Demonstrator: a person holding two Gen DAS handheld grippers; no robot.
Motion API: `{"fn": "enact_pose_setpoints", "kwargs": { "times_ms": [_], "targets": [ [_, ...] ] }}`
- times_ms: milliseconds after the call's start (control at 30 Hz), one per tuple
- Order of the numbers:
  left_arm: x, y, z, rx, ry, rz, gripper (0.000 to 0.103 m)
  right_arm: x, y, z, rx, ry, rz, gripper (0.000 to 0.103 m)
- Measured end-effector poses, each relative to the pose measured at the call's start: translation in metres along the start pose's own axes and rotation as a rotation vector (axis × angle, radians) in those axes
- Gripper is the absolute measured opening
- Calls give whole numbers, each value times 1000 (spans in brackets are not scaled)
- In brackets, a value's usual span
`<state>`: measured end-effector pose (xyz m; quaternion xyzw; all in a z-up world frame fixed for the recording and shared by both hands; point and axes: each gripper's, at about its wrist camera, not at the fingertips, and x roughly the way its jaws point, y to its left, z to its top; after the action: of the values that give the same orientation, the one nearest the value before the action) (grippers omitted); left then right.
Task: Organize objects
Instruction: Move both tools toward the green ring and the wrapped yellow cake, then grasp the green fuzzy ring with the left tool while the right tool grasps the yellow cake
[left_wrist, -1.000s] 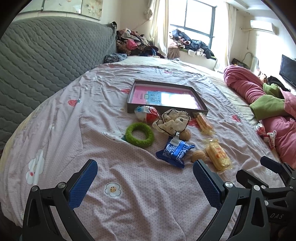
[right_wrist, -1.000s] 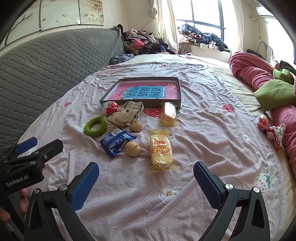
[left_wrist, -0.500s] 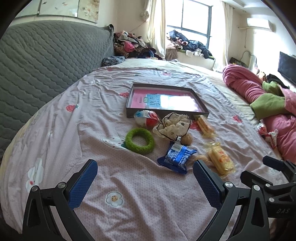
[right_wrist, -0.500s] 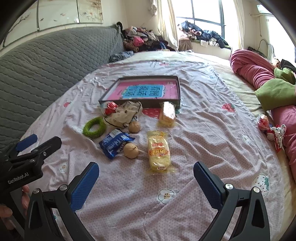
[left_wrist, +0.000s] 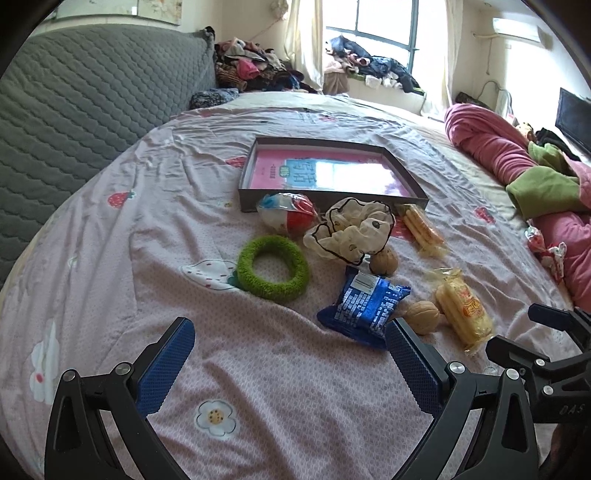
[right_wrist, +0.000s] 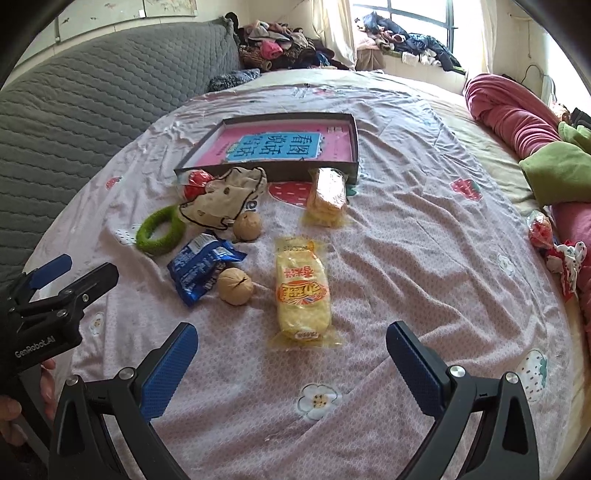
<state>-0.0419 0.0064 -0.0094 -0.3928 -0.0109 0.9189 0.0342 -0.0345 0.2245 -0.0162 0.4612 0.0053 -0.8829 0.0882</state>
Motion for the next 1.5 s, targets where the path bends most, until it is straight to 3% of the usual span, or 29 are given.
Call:
{"fn": "enact_pose_setpoints", "kwargs": {
  "times_ms": [233,600,1200,1367,1433,1500],
  "targets": [
    [23,-9,2,33,32,2,103,19,-10,5,4,53,-16,103],
    [68,19,12,-6,90,25,103,44,-17,11,9,84,2,102],
    [121,27,25,3,122,47,97,78,-14,18,-39,128,-12,79],
    [123,25,27,23,116,52,95,78,-12,22,-53,122,-5,66],
    [122,25,28,26,115,41,77,78,-10,22,-62,128,1,62],
    [121,24,30,28,114,20,68,77,-9,22,-66,127,7,58]
  ]
}}
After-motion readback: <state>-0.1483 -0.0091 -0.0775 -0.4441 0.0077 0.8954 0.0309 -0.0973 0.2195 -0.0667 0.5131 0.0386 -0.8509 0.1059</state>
